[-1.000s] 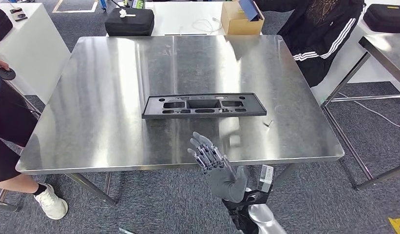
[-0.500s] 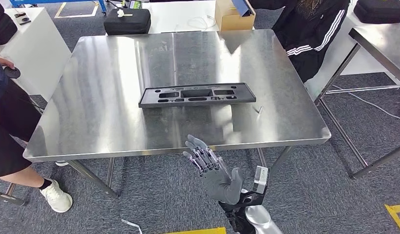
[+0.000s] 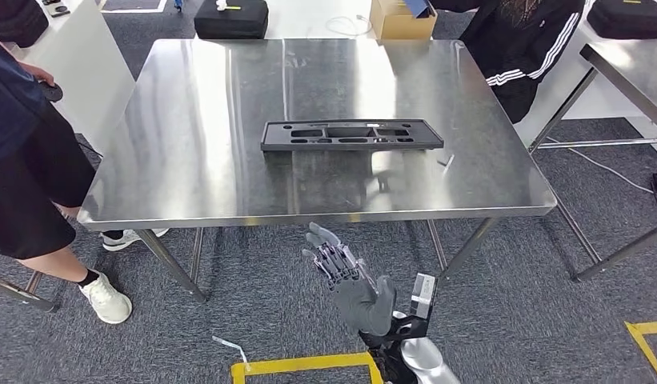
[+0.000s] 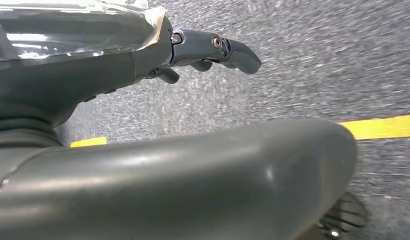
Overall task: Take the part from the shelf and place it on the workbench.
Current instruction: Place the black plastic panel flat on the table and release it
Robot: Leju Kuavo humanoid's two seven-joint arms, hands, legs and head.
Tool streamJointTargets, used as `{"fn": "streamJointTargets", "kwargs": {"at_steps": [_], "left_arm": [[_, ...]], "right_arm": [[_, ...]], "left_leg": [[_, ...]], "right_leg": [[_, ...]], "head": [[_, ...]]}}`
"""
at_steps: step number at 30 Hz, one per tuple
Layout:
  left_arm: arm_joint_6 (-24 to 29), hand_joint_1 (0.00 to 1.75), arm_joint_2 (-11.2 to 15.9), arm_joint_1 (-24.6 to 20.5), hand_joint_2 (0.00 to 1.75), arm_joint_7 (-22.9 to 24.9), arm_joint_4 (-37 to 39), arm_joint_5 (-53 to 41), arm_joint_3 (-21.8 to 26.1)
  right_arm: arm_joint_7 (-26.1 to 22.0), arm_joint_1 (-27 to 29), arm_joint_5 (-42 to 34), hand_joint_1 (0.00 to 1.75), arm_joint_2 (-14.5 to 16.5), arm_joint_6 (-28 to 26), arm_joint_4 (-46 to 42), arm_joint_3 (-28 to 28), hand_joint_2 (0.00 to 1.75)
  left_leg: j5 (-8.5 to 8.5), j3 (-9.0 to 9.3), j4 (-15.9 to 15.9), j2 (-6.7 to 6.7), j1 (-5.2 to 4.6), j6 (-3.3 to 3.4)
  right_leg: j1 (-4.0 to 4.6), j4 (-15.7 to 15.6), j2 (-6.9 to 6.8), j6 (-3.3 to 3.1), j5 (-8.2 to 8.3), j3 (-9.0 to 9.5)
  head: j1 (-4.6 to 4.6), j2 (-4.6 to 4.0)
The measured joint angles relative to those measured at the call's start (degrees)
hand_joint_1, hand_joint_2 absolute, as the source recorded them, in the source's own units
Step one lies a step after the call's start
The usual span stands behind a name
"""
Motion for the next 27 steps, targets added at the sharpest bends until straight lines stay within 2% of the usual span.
{"fn": "streamJointTargets", "kwargs": {"at_steps": [1, 2, 3, 4, 6, 7, 8, 9, 10, 11, 12, 14, 15, 16, 17, 18, 19, 20, 21, 22, 23, 25, 26, 27], "left_arm": [[-0.03, 0.00, 0.01, 0.02, 0.00, 0.00, 0.00, -0.05, 0.00], [-0.06, 0.00, 0.01, 0.03, 0.00, -0.02, 0.00, -0.11, 0.00], [-0.08, 0.00, 0.00, 0.04, 0.00, -0.05, 0.00, -0.19, 0.00], [-0.09, 0.00, -0.03, 0.03, 0.00, -0.08, 0.00, -0.25, 0.00], [-0.01, 0.00, -0.22, -0.04, 0.00, -0.09, 0.01, -0.39, -0.01], [0.03, 0.00, -0.32, -0.09, 0.00, -0.06, 0.02, -0.43, -0.02], [0.07, 0.00, -0.44, -0.12, 0.00, -0.03, 0.02, -0.47, -0.03], [0.09, 0.00, -0.52, -0.11, 0.00, -0.01, 0.03, -0.48, -0.03], [0.09, 0.00, -0.57, -0.07, 0.00, -0.02, 0.03, -0.44, -0.04], [0.09, 0.00, -0.61, -0.01, 0.00, -0.07, 0.04, -0.39, -0.04], [0.10, 0.00, -0.62, 0.09, 0.00, -0.13, 0.04, -0.32, -0.04], [0.11, 0.00, -0.57, 0.27, 0.00, -0.25, 0.04, -0.21, -0.03], [0.13, 0.00, -0.54, 0.33, 0.00, -0.28, 0.04, -0.18, -0.03], [0.16, 0.00, -0.49, 0.35, 0.00, -0.30, 0.04, -0.15, -0.04], [0.20, 0.00, -0.44, 0.36, 0.00, -0.32, 0.04, -0.12, -0.04], [0.23, 0.00, -0.40, 0.35, 0.00, -0.33, 0.04, -0.05, -0.04], [0.27, 0.00, -0.39, 0.35, 0.00, -0.34, 0.04, 0.02, -0.03], [0.32, 0.00, -0.45, 0.32, 0.00, -0.34, 0.07, 0.10, -0.03], [0.43, 0.00, -0.46, 0.30, 0.00, -0.34, 0.09, 0.21, -0.02], [0.55, 0.00, -0.48, 0.31, 0.00, -0.33, 0.13, 0.30, -0.02], [0.71, 0.00, -0.46, 0.34, 0.00, -0.33, 0.16, 0.45, -0.01], [0.95, 0.00, -0.34, 0.49, 0.00, -0.34, 0.18, 0.70, 0.04], [1.01, 0.00, -0.28, 0.52, 0.00, -0.36, 0.18, 0.79, 0.06], [1.02, 0.00, -0.20, 0.53, 0.00, -0.38, 0.18, 0.80, 0.08]], "right_arm": [[0.17, 0.13, 1.08, 0.00, -0.01, -1.32, 0.26, -0.19, 0.00], [0.41, 0.28, 2.29, 0.00, -0.02, -2.93, 0.67, -0.45, 0.00], [0.79, 0.39, 3.63, 0.00, -0.02, -4.94, 1.33, -0.79, 0.00], [1.26, 0.37, 5.24, 0.00, 0.03, -7.44, 2.41, -1.27, 0.00], [2.07, -0.12, 8.29, 0.00, 0.26, -12.51, 6.19, -2.60, 0.00], [2.24, -0.62, 9.34, 0.00, 0.39, -14.60, 9.14, -3.49, 0.00], [2.35, -1.27, 9.92, 0.00, 0.48, -16.35, 12.74, -4.50, 0.00], [2.64, -1.96, 10.26, 0.00, 0.57, -18.21, 17.01, -5.69, 0.00], [3.13, -2.69, 10.61, 0.00, 0.61, -20.33, 21.61, -6.98, 0.00], [3.81, -3.38, 10.96, 0.00, 0.63, -22.53, 26.19, -8.31, 0.00], [4.42, -3.93, 11.33, 0.00, 0.61, -24.49, 30.47, -9.64, 0.00], [5.07, -4.60, 11.92, 0.00, 0.42, -26.54, 37.26, -11.80, 0.00], [5.64, -4.75, 12.10, 0.00, 0.34, -26.95, 39.96, -12.66, 0.00], [6.68, -4.83, 12.32, 0.00, 0.28, -27.34, 42.34, -13.40, 0.00], [8.44, -4.89, 12.58, 0.00, 0.21, -27.98, 44.55, -14.07, 0.00], [10.82, -4.90, 12.93, 0.00, 0.09, -28.85, 46.60, -14.70, 0.00], [13.44, -4.88, 13.37, 0.00, -0.11, -29.84, 48.48, -15.23, 0.00], [16.17, -4.76, 13.80, 0.00, -0.47, -30.79, 50.18, -15.66, 0.00], [18.74, -4.54, 14.17, 0.00, -0.80, -31.54, 51.72, -16.01, 0.00], [21.05, -4.22, 14.46, 0.00, -1.24, -32.08, 53.09, -16.31, 0.00], [23.56, -3.72, 14.87, 0.00, -1.57, -32.51, 54.34, -16.57, 0.00], [29.41, -2.27, 16.54, 0.00, -2.19, -33.32, 56.74, -16.73, 0.00], [32.60, -1.33, 17.70, 0.00, -2.39, -33.68, 57.86, -16.59, 0.00], [35.27, -0.32, 18.83, 0.00, -2.63, -33.90, 58.81, -16.34, 0.00]], "left_leg": [[0.70, -0.97, 0.03, 0.07, -0.22, 0.09], [1.33, -1.81, 0.06, 0.11, -0.40, 0.16], [1.91, -2.47, 0.07, 0.12, -0.58, 0.18], [2.44, -2.96, 0.07, 0.12, -0.68, 0.16], [3.44, -3.56, 0.00, 0.13, -0.81, -0.14], [3.96, -3.69, -0.12, 0.17, -0.74, -0.41], [4.53, -3.74, -0.34, 0.20, -0.65, -0.72], [5.13, -3.76, -0.67, 0.21, -0.55, -1.06], [5.23, -3.91, -0.74, 0.13, -0.49, -1.36], [4.35, -4.21, -0.30, 0.02, -0.48, -1.63], [2.31, -4.70, 1.13, -0.09, -0.44, -1.90], [-3.72, -6.12, 7.09, -0.17, -0.07, -2.52], [-5.86, -6.73, 10.70, -0.17, 0.19, -2.91], [-6.60, -6.89, 13.43, -0.16, 0.48, -3.32], [-6.01, -6.32, 14.57, -0.15, 0.77, -3.70], [-4.61, -4.87, 13.86, -0.14, 1.10, -4.07], [-3.18, -2.51, 11.19, -0.14, 1.49, -4.50], [-2.81, 0.09, 7.80, -0.25, 1.70, -5.02], [-2.96, 2.09, 4.77, -0.45, 1.77, -5.25], [-3.55, 3.24, 2.63, -0.60, 1.74, -5.24], [-4.14, 3.49, 1.79, -0.74, 1.47, -4.87], [-3.61, 2.57, 1.53, -0.56, 1.12, -3.20], [-3.09, 2.06, 1.46, -0.47, 0.97, -2.25], [-2.45, 1.37, 1.33, -0.35, 0.92, -1.37]], "right_leg": [[0.17, 2.63, 0.01, 0.13, -0.91, -0.03], [0.40, 3.03, 0.02, 0.41, -0.64, 1.06], [0.68, 1.25, 0.02, 0.64, 0.33, 3.24], [1.11, -2.50, 0.04, 0.56, 1.35, 6.41], [1.99, -11.10, 0.00, -0.54, 1.54, 12.48], [2.34, -13.96, 0.01, -1.20, 1.21, 14.14], [2.56, -15.30, 0.01, -1.71, 0.95, 14.65], [2.64, -15.72, 0.03, -1.99, 1.41, 14.52], [2.34, -16.08, -0.08, -2.31, 2.12, 14.26], [2.04, -16.39, -0.22, -2.67, 2.85, 13.96], [1.67, -16.66, -0.39, -3.05, 3.64, 13.63], [1.37, -16.67, -0.64, -3.46, 4.93, 12.50], [1.33, -16.52, -0.70, -3.39, 5.54, 11.79], [1.24, -16.31, -0.74, -3.13, 6.10, 10.91], [1.06, -15.99, -0.76, -2.79, 6.59, 10.01], [0.80, -15.56, -0.78, -2.39, 6.98, 9.08], [0.52, -14.93, -0.81, -2.02, 7.26, 8.20], [0.38, -14.27, -0.84, -1.67, 7.47, 7.28], [0.38, -13.58, -0.88, -1.35, 7.66, 6.47], [0.48, -13.01, -0.92, -1.00, 7.89, 5.85], [0.62, -12.79, -0.94, -0.55, 8.21, 5.43], [0.52, -12.74, -0.89, 0.53, 8.80, 5.04], [0.40, -12.36, -0.81, 0.79, 8.26, 4.62], [0.26, -11.08, -0.73, 0.70, 6.79, 3.88]], "head": [[-0.01, 0.00], [-0.02, 0.00], [-0.03, 0.00], [-0.03, 0.00], [-0.08, 0.00], [-0.08, 0.00], [-0.06, 0.00], [-0.01, 0.00], [0.04, -0.01], [0.05, 0.00], [-0.03, -0.01], [-0.13, 0.00], [-0.20, 0.00], [-0.19, 0.00], [-0.21, 0.00], [-0.23, 0.00], [-0.24, 0.00], [-0.32, 0.00], [-0.40, 0.00], [-0.46, 0.00], [-0.54, 0.00], [-0.43, 0.00], [-0.35, 0.00], [-0.20, 0.00]]}}
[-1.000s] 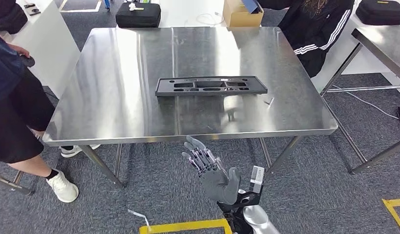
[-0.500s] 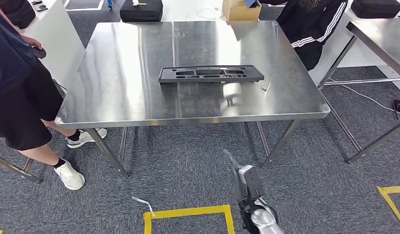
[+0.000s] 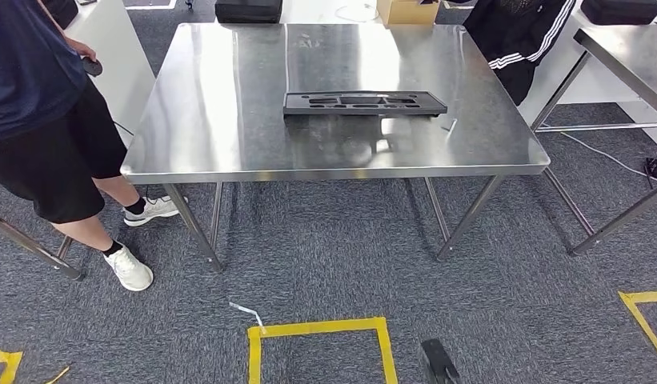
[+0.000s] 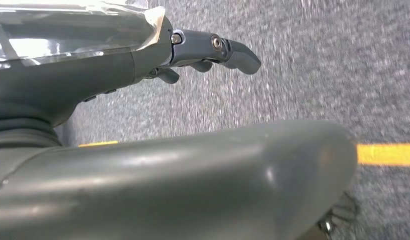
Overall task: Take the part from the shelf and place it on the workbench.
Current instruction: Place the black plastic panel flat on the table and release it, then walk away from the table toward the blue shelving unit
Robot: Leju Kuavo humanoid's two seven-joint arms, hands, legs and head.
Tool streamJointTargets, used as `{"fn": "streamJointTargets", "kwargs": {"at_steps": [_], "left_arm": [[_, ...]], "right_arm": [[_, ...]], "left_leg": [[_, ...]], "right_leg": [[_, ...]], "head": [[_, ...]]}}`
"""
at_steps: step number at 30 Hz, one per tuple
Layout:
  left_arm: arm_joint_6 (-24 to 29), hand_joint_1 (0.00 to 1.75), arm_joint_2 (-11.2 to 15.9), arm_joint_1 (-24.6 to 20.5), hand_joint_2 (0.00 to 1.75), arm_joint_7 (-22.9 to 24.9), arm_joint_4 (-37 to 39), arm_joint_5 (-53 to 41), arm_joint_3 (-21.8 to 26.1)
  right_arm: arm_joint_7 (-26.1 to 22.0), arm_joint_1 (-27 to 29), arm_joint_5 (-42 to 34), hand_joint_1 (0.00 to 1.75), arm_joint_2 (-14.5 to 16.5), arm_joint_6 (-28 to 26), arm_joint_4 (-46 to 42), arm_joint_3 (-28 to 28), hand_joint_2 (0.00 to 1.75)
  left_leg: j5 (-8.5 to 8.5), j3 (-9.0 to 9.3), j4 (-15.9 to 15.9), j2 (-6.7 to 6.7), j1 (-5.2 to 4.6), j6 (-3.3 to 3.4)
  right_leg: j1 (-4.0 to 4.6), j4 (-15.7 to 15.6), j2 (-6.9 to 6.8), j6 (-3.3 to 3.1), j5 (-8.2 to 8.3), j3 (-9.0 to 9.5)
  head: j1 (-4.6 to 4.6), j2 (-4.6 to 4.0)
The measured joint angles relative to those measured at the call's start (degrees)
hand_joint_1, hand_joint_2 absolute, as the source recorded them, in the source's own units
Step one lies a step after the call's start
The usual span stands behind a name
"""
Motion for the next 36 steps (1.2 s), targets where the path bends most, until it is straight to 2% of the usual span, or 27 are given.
{"fn": "streamJointTargets", "kwargs": {"at_steps": [1, 3, 4, 5, 6, 7, 8, 10, 11, 12, 14, 15, 16, 18, 19, 20, 21, 23, 24, 26, 27, 29, 30, 32, 34, 35, 36], "left_arm": [[-0.01, 0.00, 0.10, 0.01, 0.00, -0.02, 0.00, -0.02, 0.01], [-0.04, 0.00, 0.26, 0.05, 0.00, -0.02, 0.00, -0.12, 0.01], [-0.07, 0.00, 0.28, 0.07, 0.00, -0.02, 0.01, -0.21, 0.01], [-0.09, 0.00, 0.30, 0.08, 0.00, -0.01, 0.01, -0.29, 0.01], [-0.11, 0.00, 0.30, 0.08, 0.00, -0.01, 0.02, -0.38, 0.01], [-0.11, 0.00, 0.30, 0.07, 0.00, -0.01, 0.02, -0.45, 0.01], [-0.10, 0.00, 0.31, 0.03, 0.00, 0.00, 0.01, -0.49, 0.01], [-0.10, 0.00, 0.27, -0.06, 0.00, 0.04, 0.01, -0.57, 0.01], [-0.10, 0.00, 0.26, -0.11, 0.00, 0.06, 0.01, -0.59, 0.00], [-0.10, 0.00, 0.25, -0.12, 0.00, 0.08, 0.02, -0.61, 0.00], [-0.11, 0.00, 0.28, -0.05, 0.00, 0.08, 0.03, -0.61, -0.01], [-0.11, 0.00, 0.32, 0.02, 0.00, 0.09, 0.03, -0.63, -0.01], [-0.14, 0.00, 0.35, 0.09, 0.00, 0.11, 0.04, -0.67, -0.01], [-0.21, 0.00, 0.40, 0.11, 0.00, 0.16, 0.04, -0.82, -0.01], [-0.24, 0.00, 0.44, 0.10, 0.00, 0.17, 0.04, -0.93, -0.01], [-0.26, 0.00, 0.47, 0.08, 0.00, 0.18, 0.04, -1.03, -0.02], [-0.26, 0.00, 0.50, 0.07, 0.00, 0.19, 0.04, -1.13, -0.02], [-0.28, 0.00, 0.52, 0.00, 0.00, 0.21, 0.04, -1.23, -0.04], [-0.31, 0.00, 0.53, -0.13, 0.00, 0.22, 0.04, -1.30, -0.05], [-0.39, 0.00, 0.54, -0.44, 0.00, 0.23, 0.04, -1.51, -0.11], [-0.42, 0.00, 0.55, -0.55, 0.00, 0.23, 0.04, -1.62, -0.13], [-0.45, 0.00, 0.56, -0.47, 0.00, 0.27, 0.07, -1.77, -0.14], [-0.45, 0.00, 0.57, -0.39, 0.00, 0.29, 0.09, -1.79, -0.14], [-0.46, 0.00, 0.61, -0.33, 0.00, 0.36, 0.13, -1.82, -0.15], [-0.47, 0.00, 0.64, -0.35, 0.00, 0.38, 0.13, -1.86, -0.16], [-0.53, 0.00, 0.63, -0.34, 0.00, 0.38, 0.13, -1.89, -0.16], [-0.61, 0.00, 0.62, -0.34, 0.00, 0.38, 0.13, -1.90, -0.16]], "right_arm": [[2.03, 1.01, 1.03, 0.00, -0.12, 0.04, 0.75, 0.37, 0.00], [4.72, 2.79, 2.85, 0.00, -0.41, 0.62, 1.97, 1.40, 0.00], [5.47, 3.54, 3.55, 0.00, -0.57, 0.98, 2.49, 1.98, 0.00], [5.89, 4.16, 4.00, 0.00, -0.68, 1.26, 2.94, 2.51, 0.00], [6.09, 4.67, 4.21, 0.00, -0.74, 1.42, 3.27, 2.90, 0.00], [6.20, 5.02, 4.33, 0.00, -0.78, 1.51, 3.52, 3.22, 0.00], [6.25, 5.19, 4.38, 0.00, -0.79, 1.59, 3.69, 3.51, 0.00], [6.33, 5.21, 4.42, 0.00, -0.88, 1.66, 3.90, 3.99, 0.00], [6.35, 5.18, 4.43, 0.00, -0.91, 1.69, 3.99, 4.15, 0.00], [6.38, 5.21, 4.44, 0.00, -0.95, 1.74, 4.10, 4.25, 0.00], [6.42, 5.38, 4.28, 0.00, -0.86, 1.97, 4.41, 4.33, 0.00], [6.43, 5.49, 4.08, 0.00, -0.79, 2.09, 4.53, 4.36, 0.00], [6.35, 5.66, 3.84, 0.00, -0.69, 2.19, 4.62, 4.37, 0.00], [6.13, 6.05, 3.47, 0.00, -0.44, 2.20, 4.68, 4.37, 0.00], [6.02, 6.26, 3.39, 0.00, -0.27, 2.16, 4.70, 4.37, 0.00], [5.99, 6.41, 3.39, 0.00, -0.07, 2.09, 4.74, 4.37, 0.00], [5.99, 6.53, 3.48, 0.00, 0.12, 2.01, 4.78, 4.37, 0.00], [6.04, 6.64, 3.91, 0.00, 0.48, 1.82, 4.84, 4.45, 0.00], [6.09, 6.71, 4.25, 0.00, 0.61, 1.69, 4.86, 4.58, 0.00], [6.19, 6.79, 4.91, 0.00, 0.91, 1.35, 4.90, 5.01, 0.00], [6.21, 6.80, 5.15, 0.00, 1.02, 1.17, 4.92, 5.23, 0.00], [6.21, 6.85, 5.46, 0.00, 1.18, 0.90, 5.03, 5.56, 0.00], [6.20, 6.97, 5.55, 0.00, 1.29, 0.84, 5.10, 5.64, 0.00], [6.16, 7.21, 5.65, 0.00, 1.53, 0.73, 5.23, 5.74, 0.00], [6.10, 7.33, 5.68, 0.00, 1.70, 0.64, 5.26, 5.88, 0.00], [6.07, 7.35, 5.68, 0.00, 1.71, 0.54, 5.27, 5.96, 0.00], [6.03, 7.36, 5.73, 0.00, 1.72, 0.32, 5.27, 6.03, 0.00]], "left_leg": [[0.70, -0.75, -0.08, 0.09, -0.04, 0.69], [2.13, -2.44, -0.06, 0.18, -0.31, 1.27], [2.90, -3.38, -0.04, 0.26, -0.43, 1.28], [3.65, -4.32, -0.02, 0.34, -0.52, 1.23], [4.39, -5.26, 0.01, 0.43, -0.54, 1.11], [5.14, -6.16, 0.02, 0.51, -0.50, 0.92], [5.89, -6.86, 0.05, 0.59, -0.47, 0.64], [7.28, -7.56, -0.09, 0.76, -0.48, -0.13], [7.95, -7.53, -0.31, 0.88, -0.49, -0.52], [8.62, -7.41, -0.68, 1.00, -0.48, -0.92], [9.08, -7.47, -1.15, 1.02, -0.29, -1.58], [7.51, -7.79, -0.46, 0.92, -0.22, -1.83], [4.61, -8.24, 1.40, 0.80, -0.16, -2.01], [-2.38, -9.08, 8.07, 0.58, -0.16, -2.31], [-4.23, -9.21, 11.65, 0.51, -0.16, -2.46], [-4.42, -8.95, 14.24, 0.46, -0.15, -2.57], [-3.35, -8.07, 15.42, 0.46, -0.14, -2.62], [-0.30, -4.07, 12.78, 0.46, -0.08, -2.60], [-0.29, -0.76, 8.84, 0.42, -0.11, -2.55], [-2.37, 4.63, 1.02, 0.15, -0.34, -2.17], [-3.51, 5.99, -1.50, 0.02, -0.60, -1.83], [-3.26, 5.40, -2.43, 0.08, -0.93, -0.67], [-2.66, 4.77, -2.48, 0.22, -1.01, -0.01], [-1.17, 3.20, -2.62, 0.55, -0.95, 1.16], [0.40, 1.33, -2.56, 0.73, -0.99, 1.55], [1.19, 0.34, -2.52, 0.84, -1.00, 1.50], [1.98, -0.61, -2.47, 0.97, -0.99, 1.38]], "right_leg": [[-0.11, 2.48, 0.12, -0.40, -2.44, -0.99], [-0.08, 9.69, 0.43, -1.06, -7.61, -2.86], [-0.06, 12.89, 0.57, -0.94, -8.94, -3.11], [-0.04, 14.62, 0.66, -0.50, -9.01, -2.58], [-0.04, 14.49, 0.70, 0.11, -8.09, -1.14], [-0.05, 12.38, 0.71, 0.67, -6.85, 1.32], [-0.06, 8.40, 0.73, 0.87, -6.33, 4.75], [0.39, -0.44, 0.82, 0.29, -7.43, 11.21], [0.68, -3.18, 0.88, -0.27, -8.28, 12.88], [1.00, -4.28, 0.93, -0.78, -8.51, 13.27], [0.75, -4.38, 0.80, -1.77, -7.27, 12.28], [0.55, -4.45, 0.69, -2.35, -6.46, 11.64], [0.34, -4.54, 0.55, -2.90, -5.57, 10.84], [0.46, -4.43, 0.34, -3.65, -4.02, 9.05], [0.59, -4.35, 0.24, -3.78, -3.26, 8.15], [0.70, -4.21, 0.16, -3.78, -2.54, 7.22], [0.77, -4.00, 0.11, -3.71, -1.85, 6.22], [0.76, -3.37, 0.11, -3.33, -0.63, 4.19], [0.82, -2.93, 0.14, -2.99, -0.11, 3.20], [0.97, -2.21, 0.08, -2.20, 0.83, 1.94], [0.99, -2.05, 0.01, -1.76, 1.38, 1.55], [0.87, -2.15, -0.02, -0.93, 2.40, 1.07], [0.72, -1.83, 0.08, -0.78, 2.05, 0.65], [0.52, 1.55, 0.26, -1.16, -1.64, -0.99], [0.39, 8.56, 0.43, -1.54, -6.78, -2.79], [0.36, 11.82, 0.49, -1.26, -8.05, -3.08], [0.32, 13.68, 0.54, -0.66, -8.10, -2.57]], "head": [[0.13, 0.00], [0.32, 0.00], [0.35, 0.00], [0.33, 0.00], [0.33, 0.00], [0.32, 0.00], [0.33, 0.00], [0.32, 0.00], [0.36, -0.01], [0.34, -0.01], [0.32, -0.01], [0.24, -0.01], [0.09, -0.01], [-0.17, -0.01], [-0.27, -0.01], [-0.27, -0.01], [-0.29, 0.00], [-0.32, 0.00], [-0.34, 0.00], [-0.22, 0.00], [-0.14, 0.00], [-0.07, -0.01], [-0.11, -0.01], [0.05, -0.01], [0.27, 0.00], [0.29, 0.00], [0.28, -0.01]]}}
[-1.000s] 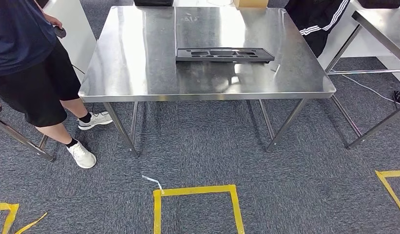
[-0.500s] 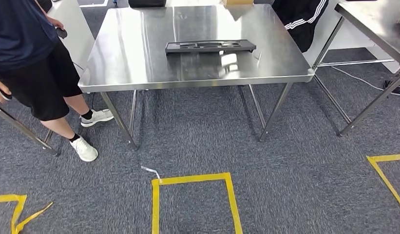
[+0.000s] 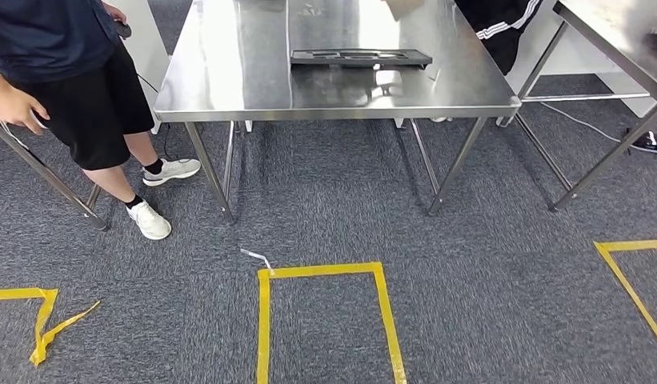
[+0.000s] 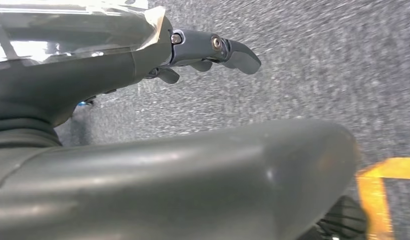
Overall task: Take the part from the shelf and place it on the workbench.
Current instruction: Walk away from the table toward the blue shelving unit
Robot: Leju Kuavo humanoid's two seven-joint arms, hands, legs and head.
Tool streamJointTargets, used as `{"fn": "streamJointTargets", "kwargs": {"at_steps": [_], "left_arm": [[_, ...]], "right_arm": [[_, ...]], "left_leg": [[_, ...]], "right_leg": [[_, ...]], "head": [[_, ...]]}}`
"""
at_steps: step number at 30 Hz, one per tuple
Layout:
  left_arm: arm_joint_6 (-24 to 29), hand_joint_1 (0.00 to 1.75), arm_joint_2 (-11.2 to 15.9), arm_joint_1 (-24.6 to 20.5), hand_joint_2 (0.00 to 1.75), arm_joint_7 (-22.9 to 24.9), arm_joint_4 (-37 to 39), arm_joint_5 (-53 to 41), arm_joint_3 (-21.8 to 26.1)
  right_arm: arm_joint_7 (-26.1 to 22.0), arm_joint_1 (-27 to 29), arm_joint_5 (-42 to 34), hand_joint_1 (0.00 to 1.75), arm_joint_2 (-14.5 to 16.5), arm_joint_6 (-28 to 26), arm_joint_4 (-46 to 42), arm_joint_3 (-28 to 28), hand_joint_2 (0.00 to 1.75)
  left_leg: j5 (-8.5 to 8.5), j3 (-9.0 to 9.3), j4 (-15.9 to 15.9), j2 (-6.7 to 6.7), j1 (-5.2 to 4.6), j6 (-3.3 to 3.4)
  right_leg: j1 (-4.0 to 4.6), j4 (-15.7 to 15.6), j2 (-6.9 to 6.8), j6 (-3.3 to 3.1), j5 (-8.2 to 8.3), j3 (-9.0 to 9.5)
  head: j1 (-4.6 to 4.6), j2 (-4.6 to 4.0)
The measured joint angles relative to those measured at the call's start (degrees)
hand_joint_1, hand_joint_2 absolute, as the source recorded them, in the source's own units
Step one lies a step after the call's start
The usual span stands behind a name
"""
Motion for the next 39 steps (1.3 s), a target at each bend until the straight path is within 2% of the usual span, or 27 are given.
{"fn": "streamJointTargets", "kwargs": {"at_steps": [1, 3, 5, 7, 9, 10, 13, 14, 15, 16, 18, 20, 21, 22, 24, 25, 26, 28, 29, 30, 31, 32, 33, 34, 36, 37, 39], "left_arm": [[-0.08, 0.00, -0.02, 0.00, 0.00, 0.00, 0.00, -0.01, 0.00], [-0.20, 0.00, -0.05, -0.03, 0.00, -0.02, -0.01, -0.01, 0.00], [-0.21, 0.00, -0.08, -0.11, 0.00, -0.09, -0.01, 0.01, 0.00], [-0.19, 0.00, -0.10, -0.18, 0.00, -0.14, -0.02, 0.02, 0.00], [-0.17, 0.00, -0.10, -0.13, 0.00, -0.15, -0.02, 0.04, 0.00], [-0.17, 0.00, -0.09, -0.07, 0.00, -0.14, -0.02, 0.08, 0.01], [-0.12, 0.00, -0.09, 0.03, 0.00, -0.11, -0.02, 0.33, 0.02], [-0.10, 0.00, -0.09, 0.02, 0.00, -0.11, -0.02, 0.44, 0.02], [-0.08, 0.00, -0.09, 0.02, 0.00, -0.10, -0.02, 0.54, 0.02], [-0.08, 0.00, -0.09, 0.02, 0.00, -0.09, -0.02, 0.62, 0.02], [-0.07, 0.00, -0.11, -0.05, 0.00, -0.07, -0.02, 0.68, 0.02], [-0.03, 0.00, -0.14, -0.25, 0.00, -0.07, -0.02, 0.69, 0.02], [-0.01, 0.00, -0.14, -0.35, 0.00, -0.07, -0.02, 0.69, 0.02], [0.01, 0.00, -0.13, -0.40, 0.00, -0.07, -0.02, 0.69, 0.02], [0.08, 0.00, -0.13, -0.30, 0.00, -0.03, -0.01, 0.73, 0.03], [0.14, 0.00, -0.13, -0.26, 0.00, -0.01, -0.01, 0.74, 0.04], [0.21, 0.00, -0.16, -0.22, 0.00, 0.03, 0.00, 0.79, 0.04], [0.35, 0.00, -0.20, -0.26, 0.00, 0.07, 0.00, 0.87, 0.04], [0.42, 0.00, -0.22, -0.24, 0.00, 0.09, 0.00, 0.96, 0.04], [0.48, 0.00, -0.23, -0.21, 0.00, 0.11, 0.00, 1.03, 0.04], [0.54, 0.00, -0.23, -0.18, 0.00, 0.13, 0.00, 1.09, 0.04], [0.58, 0.00, -0.27, -0.15, 0.00, 0.15, 0.00, 1.13, 0.04], [0.62, 0.00, -0.31, -0.15, 0.00, 0.16, 0.00, 1.13, 0.04], [0.65, 0.00, -0.34, -0.15, 0.00, 0.16, 0.00, 1.07, 0.04], [0.69, 0.00, -0.39, -0.17, 0.00, 0.10, 0.00, 0.68, 0.03], [0.75, 0.00, -0.41, -0.17, 0.00, 0.07, 0.00, 0.45, 0.03], [0.87, 0.00, -0.45, -0.12, 0.00, 0.01, 0.00, 0.17, 0.02]], "right_arm": [[-0.02, 0.01, 0.09, 0.00, 0.01, -0.33, 0.00, 0.08, 0.00], [-0.02, -0.06, 0.43, 0.00, 0.04, -1.14, 0.00, 0.24, 0.00], [-0.08, -0.31, 0.72, 0.00, 0.05, -1.60, 0.00, 0.49, 0.00], [-0.18, -0.44, 0.88, 0.00, 0.07, -1.69, 0.00, 0.77, 0.00], [-0.23, -0.33, 0.98, 0.00, 0.20, -1.69, 0.04, 0.95, 0.00], [-0.25, -0.28, 1.03, 0.00, 0.28, -1.69, 0.06, 1.00, 0.00], [-0.43, -0.26, 1.43, 0.00, 0.38, -1.66, 0.09, 1.09, 0.00], [-0.52, -0.26, 1.61, 0.00, 0.38, -1.62, 0.09, 1.13, 0.00], [-0.60, -0.27, 1.76, 0.00, 0.40, -1.57, 0.09, 1.19, 0.00], [-0.66, -0.27, 1.86, 0.00, 0.41, -1.51, 0.09, 1.29, 0.00], [-0.72, -0.28, 1.94, 0.00, 0.41, -1.44, 0.09, 1.50, 0.00], [-0.74, -0.28, 1.96, 0.00, 0.38, -1.38, 0.09, 1.66, 0.00], [-0.75, -0.33, 1.97, 0.00, 0.38, -1.37, 0.09, 1.74, 0.00], [-0.75, -0.37, 1.98, 0.00, 0.38, -1.36, 0.09, 1.84, 0.00], [-0.76, -0.37, 2.02, 0.00, 0.32, -1.32, 0.16, 2.03, 0.00], [-0.77, -0.33, 2.04, 0.00, 0.32, -1.27, 0.21, 2.10, 0.00], [-0.78, -0.26, 2.12, 0.00, 0.35, -1.23, 0.26, 2.17, 0.00], [-0.78, -0.27, 2.36, 0.00, 0.40, -1.16, 0.28, 2.34, 0.00], [-0.78, -0.28, 2.52, 0.00, 0.38, -1.14, 0.28, 2.41, 0.00], [-0.78, -0.30, 2.64, 0.00, 0.33, -1.12, 0.28, 2.46, 0.00], [-0.78, -0.31, 2.76, 0.00, 0.29, -1.08, 0.28, 2.50, 0.00], [-0.78, -0.32, 2.84, 0.00, 0.24, -1.04, 0.28, 2.52, 0.00], [-0.78, -0.35, 2.90, 0.00, 0.19, -1.03, 0.28, 2.53, 0.00], [-0.78, -0.44, 2.95, 0.00, 0.15, -1.02, 0.28, 2.54, 0.00], [-0.78, -0.69, 3.06, 0.00, 0.05, -1.11, 0.28, 2.55, 0.00], [-0.78, -0.79, 3.16, 0.00, 0.02, -1.26, 0.28, 2.58, 0.44], [-0.64, -0.81, 3.47, 0.00, 0.02, -1.64, 0.30, 2.73, 1.31]], "left_leg": [[0.76, -0.91, 0.05, 0.11, 0.04, -0.15], [2.23, -2.37, 0.13, 0.21, 0.10, -0.61], [3.60, -3.34, 0.18, 0.21, -0.01, -1.33], [4.94, -3.68, -0.06, 0.29, -0.07, -2.13], [5.12, -4.00, -0.01, 0.21, 0.17, -2.83], [3.54, -4.42, 1.01, 0.08, 0.31, -3.10], [-5.55, -6.67, 10.40, -0.35, 0.54, -3.55], [-7.23, -7.12, 13.98, -0.44, 0.56, -3.66], [-7.37, -6.97, 16.31, -0.50, 0.59, -3.72], [-6.30, -5.96, 16.88, -0.52, 0.62, -3.73], [-3.52, -0.93, 12.09, -0.51, 0.71, -3.62], [-3.89, 5.14, 3.88, -0.67, 0.61, -3.38], [-4.71, 6.72, 1.14, -0.79, 0.45, -3.12], [-5.21, 7.14, -0.22, -0.88, 0.19, -2.74], [-4.54, 6.08, -0.58, -0.75, -0.07, -1.53], [-3.90, 5.48, -0.68, -0.62, -0.09, -0.90], [-3.10, 4.65, -0.78, -0.47, -0.04, -0.35], [-1.53, 2.71, -0.74, -0.25, -0.04, 0.14], [-0.67, 1.63, -0.70, -0.14, -0.06, 0.15], [0.13, 0.71, -0.64, -0.03, -0.07, 0.09], [0.92, -0.24, -0.58, 0.07, -0.05, -0.03], [1.72, -1.16, -0.53, 0.14, -0.02, -0.19], [2.44, -1.94, -0.49, 0.16, 0.02, -0.40], [3.09, -2.65, -0.45, 0.16, 0.01, -0.68], [4.14, -3.39, -0.45, 0.11, -0.13, -1.40], [4.63, -3.50, -0.53, 0.09, -0.20, -1.80], [5.42, -3.60, -0.72, 0.00, -0.05, -2.63]], "right_leg": [[-0.07, -0.05, 0.02, 0.76, 0.90, 1.42], [-0.29, -5.92, 0.05, 1.84, 2.92, 7.14], [-0.09, -14.85, 0.20, 1.41, 2.25, 13.55], [0.41, -19.16, 0.35, 0.17, 1.16, 15.84], [0.25, -19.22, 0.21, -1.14, 1.96, 14.98], [0.10, -19.20, 0.07, -1.88, 2.60, 14.44], [0.17, -19.19, -0.27, -3.42, 4.85, 12.06], [0.33, -19.13, -0.34, -3.53, 5.60, 11.13], [0.46, -19.03, -0.41, -3.50, 6.33, 10.23], [0.55, -18.83, -0.46, -3.37, 7.03, 9.27], [0.57, -18.04, -0.48, -2.91, 8.24, 7.34], [0.75, -16.84, -0.48, -2.21, 9.05, 5.59], [0.84, -16.44, -0.53, -1.80, 9.45, 5.02], [0.87, -16.27, -0.59, -1.41, 9.92, 4.61], [0.76, -16.18, -0.61, -0.71, 10.56, 3.85], [0.66, -15.61, -0.52, -0.66, 9.86, 3.32], [0.57, -13.86, -0.40, -0.83, 7.94, 2.50], [0.34, -7.52, -0.16, -1.41, 2.37, 0.83], [0.28, -3.70, -0.08, -1.36, 0.18, 0.25], [0.23, -0.97, -0.03, -0.95, -0.61, 0.29], [0.17, 0.18, -0.01, -0.29, -0.23, 1.14], [0.08, -0.69, 0.00, 0.46, 0.95, 2.97], [-0.04, -3.58, 0.01, 1.04, 2.24, 5.75], [-0.12, -8.07, 0.03, 1.21, 2.69, 9.28], [0.19, -16.70, 0.10, 0.43, 1.57, 15.17], [0.45, -19.05, 0.10, -0.21, 0.76, 16.49], [0.58, -19.71, -0.09, -1.35, 0.82, 16.26]], "head": [[-0.02, 0.00], [-0.02, 0.00], [-0.02, 0.01], [-0.08, 0.01], [-0.20, 0.01], [-0.29, 0.00], [-0.63, 0.00], [-0.69, 0.01], [-0.68, 0.01], [-0.69, 0.01], [-0.72, 0.01], [-0.72, 0.01], [-0.72, 0.01], [-0.68, 0.01], [-0.75, 0.01], [-0.75, 0.01], [-0.66, 0.01], [-0.38, 0.01], [-0.25, 0.01], [-0.25, 0.01], [-0.26, 0.01], [-0.25, 0.01], [-0.25, 0.01], [-0.24, 0.01], [-0.30, 0.01], [-0.35, 0.01], [-0.47, 0.01]]}}
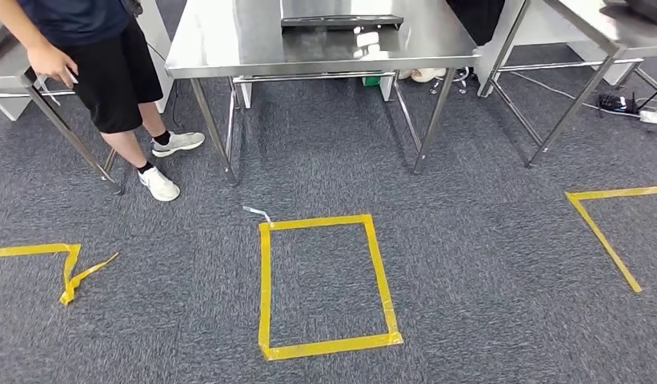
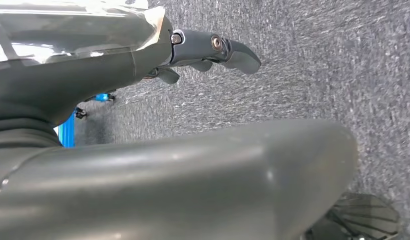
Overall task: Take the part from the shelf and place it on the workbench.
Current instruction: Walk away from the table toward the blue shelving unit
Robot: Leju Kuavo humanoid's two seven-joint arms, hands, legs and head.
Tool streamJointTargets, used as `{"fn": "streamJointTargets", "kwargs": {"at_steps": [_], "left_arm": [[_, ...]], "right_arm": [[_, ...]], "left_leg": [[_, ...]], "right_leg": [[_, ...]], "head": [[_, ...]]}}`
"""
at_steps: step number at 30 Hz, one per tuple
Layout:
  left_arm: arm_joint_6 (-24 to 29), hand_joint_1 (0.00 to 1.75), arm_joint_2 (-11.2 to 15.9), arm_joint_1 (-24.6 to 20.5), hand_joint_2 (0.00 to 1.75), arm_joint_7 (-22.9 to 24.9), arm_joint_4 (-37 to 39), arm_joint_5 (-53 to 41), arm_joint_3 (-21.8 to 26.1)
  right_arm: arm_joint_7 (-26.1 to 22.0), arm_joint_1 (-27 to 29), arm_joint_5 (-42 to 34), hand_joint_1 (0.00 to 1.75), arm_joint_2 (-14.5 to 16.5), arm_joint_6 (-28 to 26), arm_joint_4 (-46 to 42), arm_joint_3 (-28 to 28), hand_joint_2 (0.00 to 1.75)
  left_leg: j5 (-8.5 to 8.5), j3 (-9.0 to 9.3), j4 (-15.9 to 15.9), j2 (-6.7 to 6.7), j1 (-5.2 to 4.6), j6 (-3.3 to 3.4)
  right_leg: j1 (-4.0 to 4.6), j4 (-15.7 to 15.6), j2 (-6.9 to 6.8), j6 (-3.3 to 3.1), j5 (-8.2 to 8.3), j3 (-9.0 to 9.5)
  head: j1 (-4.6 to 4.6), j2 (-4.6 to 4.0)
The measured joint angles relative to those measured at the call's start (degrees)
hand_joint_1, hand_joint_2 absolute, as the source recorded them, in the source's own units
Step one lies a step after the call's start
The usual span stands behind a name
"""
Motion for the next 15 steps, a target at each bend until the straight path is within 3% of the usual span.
{"fn": "streamJointTargets", "kwargs": {"at_steps": [1, 3, 5, 6, 7, 8, 9, 11, 12, 13, 15], "left_arm": [[0.06, 0.00, -0.01, 0.04, 0.00, -0.01, 0.00, -0.05, 0.00], [0.08, 0.00, -0.02, 0.16, 0.00, -0.01, 0.00, -0.14, -0.01], [0.09, 0.00, -0.02, 0.24, 0.00, -0.01, 0.00, -0.22, -0.02], [0.09, 0.00, -0.02, 0.28, 0.00, -0.01, 0.00, -0.24, -0.02], [0.09, 0.00, -0.02, 0.33, 0.00, -0.01, 0.00, -0.25, -0.02], [0.09, 0.00, -0.02, 0.39, 0.00, -0.01, 0.00, -0.26, -0.02], [0.09, 0.00, -0.01, 0.43, 0.00, -0.01, 0.00, -0.26, -0.02], [0.09, 0.00, 0.04, 0.35, 0.00, -0.01, 0.00, -0.30, -0.02], [0.09, 0.00, 0.06, 0.27, 0.00, -0.01, 0.00, -0.34, -0.03], [0.10, 0.00, 0.05, 0.21, 0.00, -0.01, 0.00, -0.41, -0.03], [0.10, 0.00, 0.02, 0.21, 0.00, -0.01, 0.00, -0.49, -0.04]], "right_arm": [[0.11, 0.04, 0.15, 0.00, 0.03, -0.17, 0.01, 0.11, 1.75], [0.35, 0.13, 0.33, 0.00, 0.01, -0.47, 0.03, 0.34, 1.75], [0.41, 0.20, 0.34, 0.00, -0.03, -0.72, 0.03, 0.55, 1.75], [0.41, 0.25, 0.34, 0.00, -0.02, -0.78, 0.03, 0.65, 1.75], [0.41, 0.30, 0.33, 0.00, -0.01, -0.83, 0.03, 0.73, 1.75], [0.41, 0.34, 0.32, 0.00, 0.00, -0.87, 0.03, 0.79, 1.75], [0.41, 0.36, 0.31, 0.00, 0.00, -0.90, 0.03, 0.80, 1.75], [0.41, 0.35, 0.30, 0.00, -0.01, -0.96, 0.03, 0.83, 1.75], [0.41, 0.34, 0.29, 0.00, -0.01, -1.00, 0.03, 0.84, 1.75], [0.41, 0.31, 0.28, 0.00, 0.00, -1.04, 0.03, 0.85, 1.75], [0.41, 0.21, 0.28, 0.00, 0.00, -1.10, 0.03, 0.86, 1.75]], "left_leg": [[-0.45, -0.25, 0.41, -0.10, 0.17, -0.31], [-4.32, -1.62, 4.20, -0.38, 0.45, -0.78], [-9.58, -3.86, 11.67, -0.60, 0.50, -1.16], [-10.90, -4.61, 14.89, -0.65, 0.51, -1.31], [-11.11, -4.50, 16.49, -0.63, 0.52, -1.38], [-10.37, -3.29, 15.85, -0.52, 0.53, -1.35], [-9.08, -0.91, 12.94, -0.14, 0.53, -1.23], [-7.17, 4.68, 4.99, 2.08, 0.34, -0.70], [-6.74, 6.37, 2.31, 3.10, 0.11, -0.27], [-6.80, 6.97, 0.98, 3.70, -0.14, 0.18], [-6.69, 6.47, 0.49, 2.87, -0.39, 1.05]], "right_leg": [[-0.16, 0.01, -0.22, -0.60, 0.43, -0.30], [-0.52, -0.05, -0.89, -1.82, 1.40, -1.01], [-0.22, 0.02, -1.66, -2.43, 2.12, -1.84], [-0.07, 0.11, -2.08, -2.47, 2.38, -2.27], [0.04, 0.23, -2.53, -2.43, 2.58, -2.68], [0.11, 0.38, -2.99, -2.35, 2.70, -3.02], [0.14, 0.56, -3.48, -2.27, 2.75, -3.25], [0.43, 1.03, -4.42, -2.08, 2.74, -3.41], [0.64, 1.23, -4.90, -1.90, 2.71, -3.44], [0.84, 1.40, -5.37, -1.64, 2.67, -3.37], [1.02, 1.48, -6.25, -0.94, 2.65, -3.29]], "head": [[-0.04, 0.00], [-0.26, -0.01], [-0.45, -0.01], [-0.46, -0.01], [-0.47, -0.01], [-0.47, -0.01], [-0.48, -0.01], [-0.51, 0.00], [-0.38, 0.00], [-0.29, 0.00], [-0.09, 0.00]]}}
